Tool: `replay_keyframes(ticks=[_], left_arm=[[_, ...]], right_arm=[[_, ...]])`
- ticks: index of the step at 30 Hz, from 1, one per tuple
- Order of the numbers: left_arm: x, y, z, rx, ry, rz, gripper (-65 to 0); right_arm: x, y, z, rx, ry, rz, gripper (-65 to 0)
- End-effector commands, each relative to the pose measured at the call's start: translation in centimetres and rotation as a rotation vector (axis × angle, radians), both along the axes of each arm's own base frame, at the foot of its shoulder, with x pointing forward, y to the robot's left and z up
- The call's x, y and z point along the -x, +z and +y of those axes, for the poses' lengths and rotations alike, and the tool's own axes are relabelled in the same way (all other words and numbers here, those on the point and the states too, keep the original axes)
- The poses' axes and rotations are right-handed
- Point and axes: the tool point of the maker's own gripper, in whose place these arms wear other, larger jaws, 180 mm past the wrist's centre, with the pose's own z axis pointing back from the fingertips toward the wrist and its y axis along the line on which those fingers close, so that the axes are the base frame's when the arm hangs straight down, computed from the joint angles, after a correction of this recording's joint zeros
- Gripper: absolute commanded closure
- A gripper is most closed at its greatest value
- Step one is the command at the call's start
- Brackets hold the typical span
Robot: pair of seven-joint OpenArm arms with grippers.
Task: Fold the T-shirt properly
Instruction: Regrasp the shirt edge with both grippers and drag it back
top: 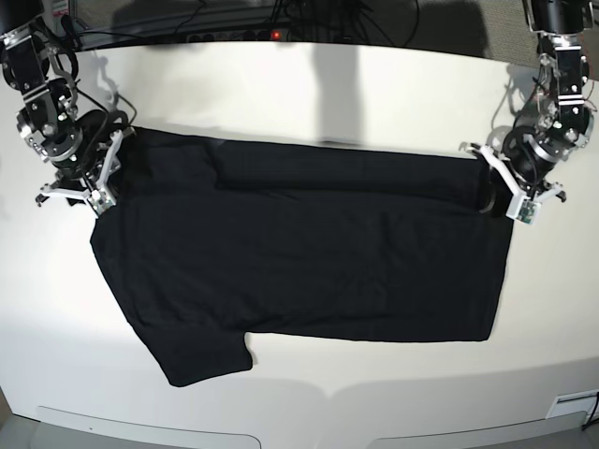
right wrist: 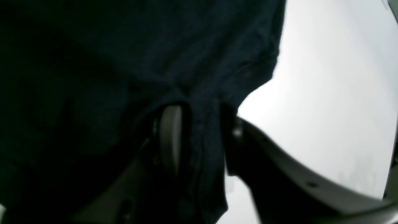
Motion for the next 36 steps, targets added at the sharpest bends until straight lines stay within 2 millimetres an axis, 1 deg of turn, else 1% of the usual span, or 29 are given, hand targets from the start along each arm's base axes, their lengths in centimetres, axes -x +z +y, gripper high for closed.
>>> replay_keyframes(ticks=[1, 3, 7, 10, 15, 17, 20, 22, 24, 25, 27, 28, 30, 33, 36], left_arm=[[-1.2, 1.9, 0.9, 0.003, 0.027, -0.061, -21.8], [-1.4, 2.1, 1.4, -0.005, 0.058, -0.052, -23.1], [-1.8, 3.3, 1.8, -0.026, 0.094, -0.040, -23.1], [-2.5, 5.3, 1.6, -0.022, 0.118, -0.065, -23.0], [-3.6, 10.0, 0.0, 0.054, 0.097, -0.181, -23.0], [-3.7, 10.9, -0.5, 0.082, 0.092, -0.203, -23.0], [-3.4, 10.5, -0.9, 0.130, 0.097, -0.167, -22.4], [-2.7, 9.7, -1.4, 0.177, 0.100, -0.125, -19.3], [-2.1, 9.2, -1.7, 0.223, 0.104, -0.110, -14.3], [-1.8, 9.0, -1.8, 0.241, 0.105, -0.104, -10.8], [-1.2, 8.7, -1.9, 0.254, 0.106, -0.107, -1.1], [-1.0, 8.5, -1.9, 0.253, 0.107, -0.106, 0.0], [-0.5, 8.0, -1.6, 0.228, 0.109, -0.108, 0.0], [-0.1, 6.5, -1.1, 0.229, 0.128, -0.076, 0.0], [0.3, 4.9, -0.6, 0.264, 0.159, -0.052, 0.0]], right_arm=[[-1.2, 1.8, -1.0, 0.024, -0.003, -0.055, -25.6], [-1.3, 1.9, -1.1, 0.027, -0.009, -0.060, -25.7], [-1.4, 2.0, -1.4, 0.028, -0.020, -0.065, -25.7], [-1.9, 3.0, -1.5, 0.020, -0.032, -0.090, -25.7], [-2.8, 6.0, -1.8, 0.040, -0.065, -0.134, -25.7], [-3.0, 6.9, -1.9, 0.047, -0.076, -0.143, -25.7], [-3.1, 7.3, -1.3, -0.009, -0.094, -0.144, -25.6], [-3.0, 7.1, -0.6, -0.080, -0.110, -0.135, -25.6], [-2.9, 6.5, 0.4, -0.146, -0.126, -0.128, -24.7], [-2.8, 6.1, 1.1, -0.185, -0.137, -0.124, -22.6], [-2.5, 5.4, 2.5, -0.260, -0.155, -0.114, -15.2], [-2.4, 5.0, 3.2, -0.292, -0.160, -0.109, -10.4], [-2.3, 4.6, 4.2, -0.327, -0.170, -0.107, 0.0], [-2.1, 3.9, 5.2, -0.358, -0.184, -0.093, 0.0], [-1.5, 2.8, 5.8, -0.356, -0.205, -0.052, 0.0]])
